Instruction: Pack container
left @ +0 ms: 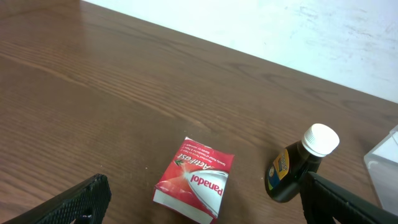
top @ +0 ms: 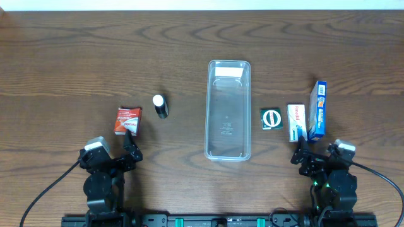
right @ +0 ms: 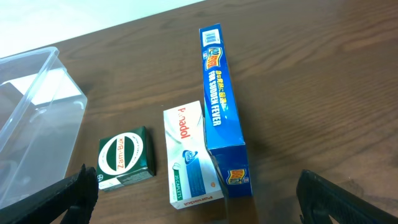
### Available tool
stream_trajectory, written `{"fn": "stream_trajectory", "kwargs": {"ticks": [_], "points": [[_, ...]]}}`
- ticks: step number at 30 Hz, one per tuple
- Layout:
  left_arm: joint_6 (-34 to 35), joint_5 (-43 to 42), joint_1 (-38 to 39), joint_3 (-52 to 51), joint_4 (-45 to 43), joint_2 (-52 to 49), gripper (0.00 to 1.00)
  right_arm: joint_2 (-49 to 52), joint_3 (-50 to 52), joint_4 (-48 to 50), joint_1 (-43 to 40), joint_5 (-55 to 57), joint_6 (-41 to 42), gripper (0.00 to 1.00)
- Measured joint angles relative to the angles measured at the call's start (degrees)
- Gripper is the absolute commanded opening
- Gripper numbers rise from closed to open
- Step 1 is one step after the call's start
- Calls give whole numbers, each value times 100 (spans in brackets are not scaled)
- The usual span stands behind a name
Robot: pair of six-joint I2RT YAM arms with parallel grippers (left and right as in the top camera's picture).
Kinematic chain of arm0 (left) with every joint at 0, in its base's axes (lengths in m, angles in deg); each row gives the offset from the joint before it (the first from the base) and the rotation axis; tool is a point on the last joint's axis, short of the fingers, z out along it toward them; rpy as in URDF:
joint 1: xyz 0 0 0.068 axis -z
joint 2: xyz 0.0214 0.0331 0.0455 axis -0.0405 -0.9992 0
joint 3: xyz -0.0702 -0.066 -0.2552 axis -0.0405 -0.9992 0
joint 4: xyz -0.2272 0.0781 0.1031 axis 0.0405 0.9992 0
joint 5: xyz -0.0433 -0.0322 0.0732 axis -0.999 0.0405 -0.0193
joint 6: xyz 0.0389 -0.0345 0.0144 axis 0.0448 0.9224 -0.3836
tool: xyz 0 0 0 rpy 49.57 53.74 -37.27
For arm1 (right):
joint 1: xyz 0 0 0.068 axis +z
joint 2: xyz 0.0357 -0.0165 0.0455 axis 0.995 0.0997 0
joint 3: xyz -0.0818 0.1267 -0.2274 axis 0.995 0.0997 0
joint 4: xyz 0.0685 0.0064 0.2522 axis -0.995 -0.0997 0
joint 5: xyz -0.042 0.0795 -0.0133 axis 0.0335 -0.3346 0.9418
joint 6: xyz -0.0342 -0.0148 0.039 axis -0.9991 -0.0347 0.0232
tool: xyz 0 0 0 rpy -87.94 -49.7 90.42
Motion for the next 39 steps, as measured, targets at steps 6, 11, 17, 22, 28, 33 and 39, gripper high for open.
{"fn": "stream_trajectory", "kwargs": {"ticks": [6, 11, 17, 22, 28, 33, 39], "points": [[0, 0, 0, 0, 0, 0, 98, 0, 0, 0, 0, 0, 0, 99], [0, 0, 0, 0, 0, 0, 98, 0, 0, 0, 0, 0, 0, 99], [0, 0, 0, 0, 0, 0, 98, 0, 0, 15, 0, 0, 0, 99], [2, 0, 0, 0, 0, 0, 98, 0, 0, 61, 0, -210, 203, 99], [0, 0, 0, 0, 0, 0, 98, 2, 7, 361, 0, -710, 444, 99], [0, 0, 0, 0, 0, 0, 98, 68, -15, 1399, 0, -1263, 389, 99], [2, 0, 0, 0, 2, 0, 98, 1390, -809, 1495, -2, -1399, 203, 99]]}}
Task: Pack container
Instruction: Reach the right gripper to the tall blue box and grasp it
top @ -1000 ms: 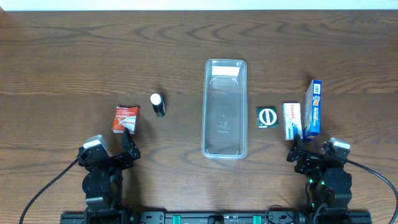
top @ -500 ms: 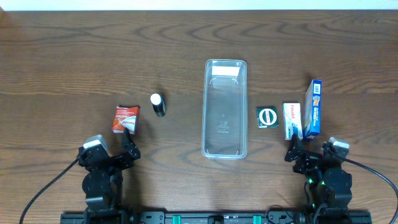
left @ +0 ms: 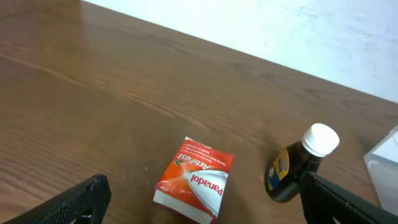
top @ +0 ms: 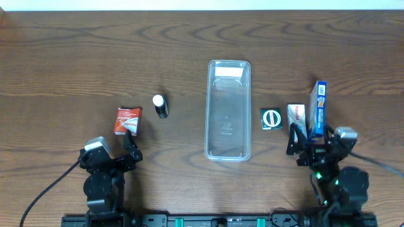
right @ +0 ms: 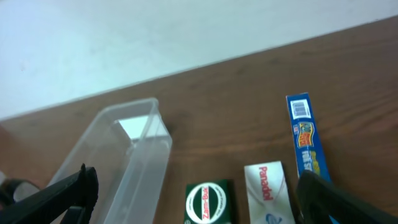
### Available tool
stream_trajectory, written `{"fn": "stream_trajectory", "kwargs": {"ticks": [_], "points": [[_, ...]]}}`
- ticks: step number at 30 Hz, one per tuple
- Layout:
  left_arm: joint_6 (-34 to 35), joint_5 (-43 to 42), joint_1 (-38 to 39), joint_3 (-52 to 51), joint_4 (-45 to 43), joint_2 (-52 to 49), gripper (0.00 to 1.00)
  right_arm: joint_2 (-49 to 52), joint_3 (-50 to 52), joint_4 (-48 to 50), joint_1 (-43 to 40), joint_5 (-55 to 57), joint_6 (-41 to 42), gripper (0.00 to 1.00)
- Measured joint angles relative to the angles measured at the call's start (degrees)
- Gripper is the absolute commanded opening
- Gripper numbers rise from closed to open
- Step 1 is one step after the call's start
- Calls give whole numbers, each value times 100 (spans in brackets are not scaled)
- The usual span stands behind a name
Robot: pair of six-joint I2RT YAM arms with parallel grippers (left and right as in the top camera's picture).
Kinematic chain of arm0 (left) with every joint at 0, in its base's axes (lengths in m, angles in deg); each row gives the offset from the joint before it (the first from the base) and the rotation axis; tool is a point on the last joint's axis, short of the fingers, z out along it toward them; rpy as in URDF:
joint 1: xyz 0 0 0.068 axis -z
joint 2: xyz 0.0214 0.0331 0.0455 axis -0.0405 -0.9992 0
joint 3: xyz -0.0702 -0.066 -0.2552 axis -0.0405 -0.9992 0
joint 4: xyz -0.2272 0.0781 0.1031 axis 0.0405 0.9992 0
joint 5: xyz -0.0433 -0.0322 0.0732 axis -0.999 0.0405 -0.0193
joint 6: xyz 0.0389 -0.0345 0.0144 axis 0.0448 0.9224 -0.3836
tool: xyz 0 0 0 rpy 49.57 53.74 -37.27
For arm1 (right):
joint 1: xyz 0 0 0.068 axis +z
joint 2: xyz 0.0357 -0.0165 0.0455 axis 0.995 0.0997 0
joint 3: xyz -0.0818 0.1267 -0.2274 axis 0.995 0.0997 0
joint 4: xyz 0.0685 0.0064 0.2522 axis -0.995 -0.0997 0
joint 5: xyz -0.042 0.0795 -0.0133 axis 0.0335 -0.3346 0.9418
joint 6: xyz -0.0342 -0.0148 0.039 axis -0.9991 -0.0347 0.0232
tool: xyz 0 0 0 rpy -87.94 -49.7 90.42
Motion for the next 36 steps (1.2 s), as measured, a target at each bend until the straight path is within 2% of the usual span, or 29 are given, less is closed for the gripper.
{"fn": "stream_trajectory", "kwargs": {"ticks": [4, 12, 15, 22, 25, 30, 34, 36], "points": [[0, 0, 0, 0, -2, 0, 98, 1720, -1340, -540, 0, 11, -243, 99], [0, -2, 0, -2, -7, 0, 98, 5215, -4905, -3167, -7, 103, -1097, 99], [0, -2, 0, -2, -7, 0, 98, 6175, -5842, -3698, -210, 116, -1375, 99], [0, 0, 0, -2, -7, 0, 98, 7385, -6177, -3816, -944, 208, -1567, 84], [0, 0, 0, -2, -7, 0, 98, 7740, -6177, -3877, -1200, 247, -1567, 81], [0, 0, 0, -2, -7, 0, 98, 8072, -6177, -4017, -1388, 271, -1550, 84], [0, 0, 0, -2, -7, 0, 98, 8301, -6177, -4181, -1388, 269, -1550, 77], [0, 0, 0, -2, -7, 0, 98, 8419, -6177, -4284, -1388, 267, -1558, 69]]}}
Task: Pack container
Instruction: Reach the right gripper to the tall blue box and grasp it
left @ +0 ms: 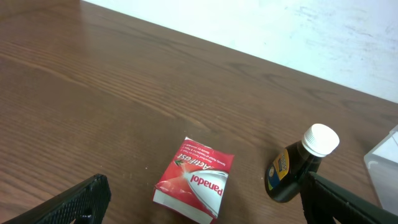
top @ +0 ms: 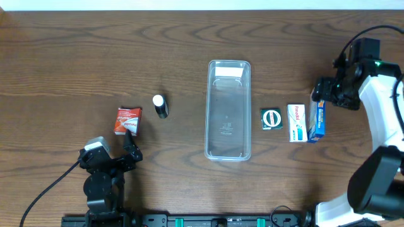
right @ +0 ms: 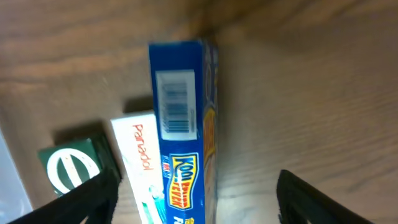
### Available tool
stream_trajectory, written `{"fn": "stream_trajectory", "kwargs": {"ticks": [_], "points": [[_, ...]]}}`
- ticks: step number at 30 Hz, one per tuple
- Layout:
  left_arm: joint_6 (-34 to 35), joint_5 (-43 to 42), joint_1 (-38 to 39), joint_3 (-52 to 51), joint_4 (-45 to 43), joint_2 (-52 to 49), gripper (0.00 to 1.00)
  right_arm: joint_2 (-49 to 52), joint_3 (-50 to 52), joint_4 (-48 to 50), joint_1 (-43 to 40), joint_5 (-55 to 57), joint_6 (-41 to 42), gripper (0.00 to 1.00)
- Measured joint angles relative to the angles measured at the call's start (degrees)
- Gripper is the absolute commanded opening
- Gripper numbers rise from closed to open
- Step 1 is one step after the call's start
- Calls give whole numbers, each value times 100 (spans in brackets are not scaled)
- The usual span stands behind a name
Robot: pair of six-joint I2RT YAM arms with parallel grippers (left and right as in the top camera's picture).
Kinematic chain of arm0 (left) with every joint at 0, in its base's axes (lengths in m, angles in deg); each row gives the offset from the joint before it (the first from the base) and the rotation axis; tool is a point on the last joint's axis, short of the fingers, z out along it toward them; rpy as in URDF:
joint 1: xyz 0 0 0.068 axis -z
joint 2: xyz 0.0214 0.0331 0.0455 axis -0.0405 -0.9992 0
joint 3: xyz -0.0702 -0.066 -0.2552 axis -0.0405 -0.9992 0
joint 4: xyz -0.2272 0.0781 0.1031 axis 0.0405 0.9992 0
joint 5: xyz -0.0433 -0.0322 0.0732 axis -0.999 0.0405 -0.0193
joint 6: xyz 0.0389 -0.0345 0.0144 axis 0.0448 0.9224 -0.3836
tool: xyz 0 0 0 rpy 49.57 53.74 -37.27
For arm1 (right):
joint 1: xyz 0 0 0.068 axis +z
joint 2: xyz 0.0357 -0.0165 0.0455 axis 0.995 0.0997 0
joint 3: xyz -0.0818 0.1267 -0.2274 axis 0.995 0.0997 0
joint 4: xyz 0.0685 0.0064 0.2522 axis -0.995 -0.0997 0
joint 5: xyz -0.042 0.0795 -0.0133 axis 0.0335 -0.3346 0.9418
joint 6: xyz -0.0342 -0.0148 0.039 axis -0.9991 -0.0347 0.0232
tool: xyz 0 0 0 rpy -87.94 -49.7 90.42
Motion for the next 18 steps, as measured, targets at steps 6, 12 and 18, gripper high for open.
{"fn": "stream_trajectory", "kwargs": {"ticks": [6, 12, 18], "points": [[0, 0, 0, 0, 0, 0, 98, 232, 2, -127, 2, 0, 11, 58], [0, 0, 0, 0, 0, 0, 98, 245, 4, -114, 2, 11, 11, 50], [0, -2, 0, 0, 2, 0, 98, 245, 203, 229, 2, 33, 13, 42]]}}
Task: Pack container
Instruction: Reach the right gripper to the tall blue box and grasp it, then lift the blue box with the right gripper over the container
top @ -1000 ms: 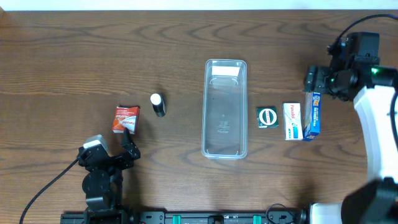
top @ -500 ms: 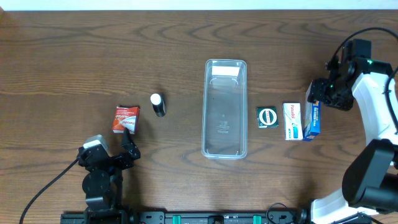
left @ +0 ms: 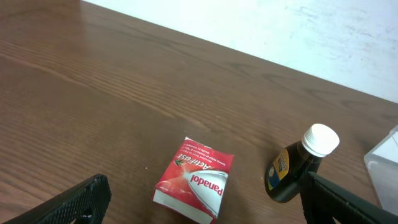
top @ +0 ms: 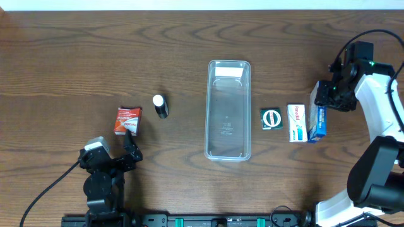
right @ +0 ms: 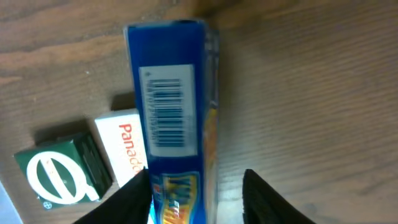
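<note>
A clear plastic container (top: 209, 107) lies at the table's middle. To its right stands a blue box (top: 320, 123) on its long edge. My right gripper (top: 326, 94) is over the box's far end. In the right wrist view the blue box (right: 169, 106) sits between the open jaws of the right gripper (right: 198, 186); the left finger is against it and the right finger stands apart. My left gripper (top: 129, 148) rests open at the front left, and in the left wrist view the left gripper (left: 205, 186) faces a red Panadol box (left: 193, 179).
A dark bottle with a white cap (top: 160, 105) lies left of the container, near the red box (top: 127, 119). A green Zam-Buk box (top: 271, 118) and a white Panadol box (top: 296, 122) lie between the container and the blue box.
My right gripper has come lower over the blue box's far end and its jaws stand closer together around it. The left arm and all objects are unmoved.
Both arms first rested open at the table's front edge. Then the right wrist had lifted and looked across the container. Later the right arm was stretched to the far end of the blue box, wide open above it; now it straddles the box.
</note>
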### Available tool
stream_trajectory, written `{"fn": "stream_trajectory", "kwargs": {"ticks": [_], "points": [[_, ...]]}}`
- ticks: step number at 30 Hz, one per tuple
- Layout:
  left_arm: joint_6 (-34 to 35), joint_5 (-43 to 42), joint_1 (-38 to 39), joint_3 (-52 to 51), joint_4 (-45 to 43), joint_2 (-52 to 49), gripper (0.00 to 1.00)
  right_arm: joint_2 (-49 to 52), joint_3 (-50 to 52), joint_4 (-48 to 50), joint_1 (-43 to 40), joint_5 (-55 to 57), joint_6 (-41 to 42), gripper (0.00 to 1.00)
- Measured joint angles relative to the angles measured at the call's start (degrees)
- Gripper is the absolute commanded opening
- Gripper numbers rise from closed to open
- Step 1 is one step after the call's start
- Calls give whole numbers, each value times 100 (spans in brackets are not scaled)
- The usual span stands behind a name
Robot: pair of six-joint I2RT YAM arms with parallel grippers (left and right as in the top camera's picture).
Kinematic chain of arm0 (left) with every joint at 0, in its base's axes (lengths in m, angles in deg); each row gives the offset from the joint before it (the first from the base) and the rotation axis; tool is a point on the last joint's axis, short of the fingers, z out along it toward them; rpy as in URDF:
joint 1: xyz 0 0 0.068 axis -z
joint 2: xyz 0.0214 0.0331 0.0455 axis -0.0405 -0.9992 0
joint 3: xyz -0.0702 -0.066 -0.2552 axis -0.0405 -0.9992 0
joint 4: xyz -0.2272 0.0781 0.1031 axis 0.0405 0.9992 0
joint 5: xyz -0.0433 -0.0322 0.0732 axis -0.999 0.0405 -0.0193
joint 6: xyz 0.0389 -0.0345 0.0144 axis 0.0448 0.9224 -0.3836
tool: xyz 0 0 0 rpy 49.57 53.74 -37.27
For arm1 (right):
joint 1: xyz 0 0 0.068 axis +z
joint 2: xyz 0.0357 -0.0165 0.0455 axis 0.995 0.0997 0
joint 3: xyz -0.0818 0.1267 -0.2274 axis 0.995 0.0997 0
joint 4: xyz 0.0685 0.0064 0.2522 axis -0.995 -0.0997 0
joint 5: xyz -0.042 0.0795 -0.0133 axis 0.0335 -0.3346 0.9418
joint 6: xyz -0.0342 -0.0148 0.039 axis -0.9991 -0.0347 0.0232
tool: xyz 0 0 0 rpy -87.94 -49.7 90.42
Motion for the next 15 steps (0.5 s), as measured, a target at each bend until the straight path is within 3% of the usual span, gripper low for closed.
{"fn": "stream_trajectory", "kwargs": {"ticks": [4, 15], "points": [[0, 0, 0, 0, -2, 0, 98, 0, 328, 199, 0, 15, -13, 22], [0, 2, 0, 0, -2, 0, 98, -122, 129, 127, 4, -258, 9, 19]]}}
